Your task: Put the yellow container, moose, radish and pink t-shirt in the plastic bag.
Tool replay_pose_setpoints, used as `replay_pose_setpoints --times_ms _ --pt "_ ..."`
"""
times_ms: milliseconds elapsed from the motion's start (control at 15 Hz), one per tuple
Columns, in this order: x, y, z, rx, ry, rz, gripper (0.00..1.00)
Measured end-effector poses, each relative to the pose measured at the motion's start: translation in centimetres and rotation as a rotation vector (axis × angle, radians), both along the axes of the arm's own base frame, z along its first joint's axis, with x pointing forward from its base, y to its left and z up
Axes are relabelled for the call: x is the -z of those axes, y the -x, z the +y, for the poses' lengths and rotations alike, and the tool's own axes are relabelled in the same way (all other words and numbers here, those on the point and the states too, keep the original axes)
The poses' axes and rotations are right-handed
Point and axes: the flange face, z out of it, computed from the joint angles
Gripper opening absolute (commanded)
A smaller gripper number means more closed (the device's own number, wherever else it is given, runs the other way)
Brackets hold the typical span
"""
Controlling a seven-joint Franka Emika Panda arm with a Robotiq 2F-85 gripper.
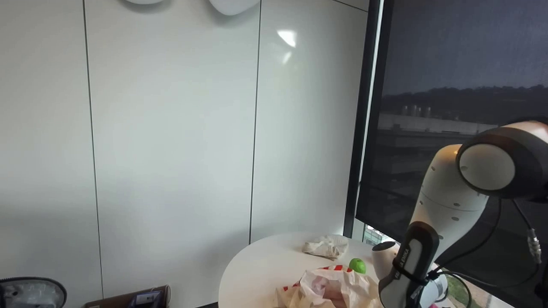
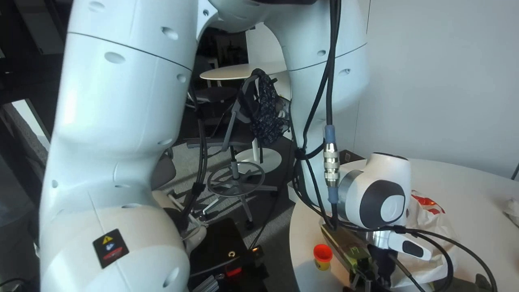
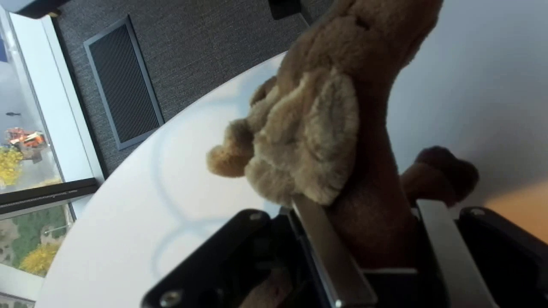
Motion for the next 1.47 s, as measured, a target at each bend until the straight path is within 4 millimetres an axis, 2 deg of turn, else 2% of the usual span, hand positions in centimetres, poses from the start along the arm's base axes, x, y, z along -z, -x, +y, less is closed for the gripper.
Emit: replay_pose_setpoints --times_ms 267,400,533,667,800,867,1000,1133,1467 --pt "-6.0 0.1 0.4 -0.028 0.09 0.139 0.06" --pt "-9.7 -0.7 1.5 -0.087 0.135 0.169 0.04" --pt "-14.4 -2.5 3.5 -0.182 0.18 0.117 0.0" --pt "-18.9 -4.3 6.1 -0.268 0.194 0.023 0.01" --pt "-21.7 -5.7 8.8 -0.361 0.159 -0.033 0.0" --pt "-22.0 -6.2 9.8 -0.401 0.117 -0.037 0.0" --pt "-20.9 -7.2 11.0 -0.454 0.013 -0.015 0.02" --pt "-18.5 -8.3 11.3 -0.497 -0.078 0.026 0.06" --pt "-12.7 -11.5 10.5 -0.56 -0.173 0.123 0.04"
